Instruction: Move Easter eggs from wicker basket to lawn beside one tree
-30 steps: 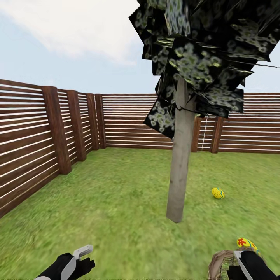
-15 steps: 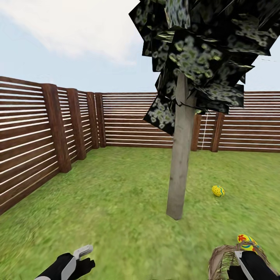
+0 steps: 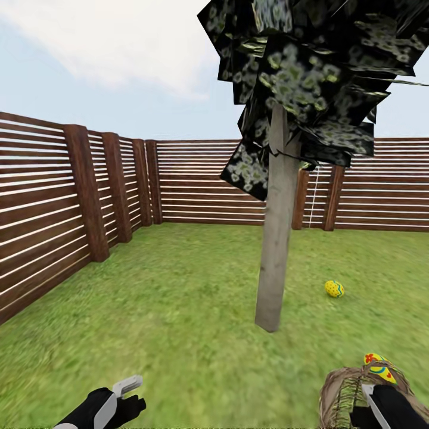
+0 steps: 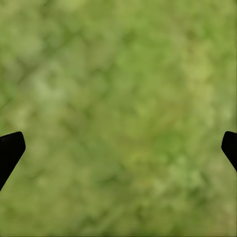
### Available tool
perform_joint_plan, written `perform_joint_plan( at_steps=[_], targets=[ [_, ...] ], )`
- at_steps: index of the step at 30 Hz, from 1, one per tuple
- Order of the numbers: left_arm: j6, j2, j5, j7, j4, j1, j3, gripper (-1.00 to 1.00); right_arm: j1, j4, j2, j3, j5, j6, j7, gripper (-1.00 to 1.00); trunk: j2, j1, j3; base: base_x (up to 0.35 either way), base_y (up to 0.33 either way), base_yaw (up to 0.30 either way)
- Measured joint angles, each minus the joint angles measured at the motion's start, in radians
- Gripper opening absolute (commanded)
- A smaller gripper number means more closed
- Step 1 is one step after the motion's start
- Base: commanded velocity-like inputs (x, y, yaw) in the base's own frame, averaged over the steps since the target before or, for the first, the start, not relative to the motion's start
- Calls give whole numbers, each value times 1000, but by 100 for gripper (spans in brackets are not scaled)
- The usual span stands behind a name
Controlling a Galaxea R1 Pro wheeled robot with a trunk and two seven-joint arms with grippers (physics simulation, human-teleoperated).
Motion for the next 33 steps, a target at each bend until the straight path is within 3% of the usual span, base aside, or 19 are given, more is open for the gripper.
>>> perform_joint_plan(
  at_steps=[21, 24, 33],
  targets=[
    [0, 0, 0, 0, 0, 0, 0, 100, 0, 0, -21, -1, -2, 4, 1, 100, -147, 80, -66, 0, 0, 0],
    [0, 0, 0, 0, 0, 0, 0, 100, 0, 0, -21, -1, -1, 4, 1, 100, -148, 82, -77, 0, 0, 0],
    [-1, -1, 0, -1, 0, 0, 0, 100, 0, 0, -21, -1, -1, 4, 1, 100, -148, 82, -77, 58, 0, 0]
  ],
)
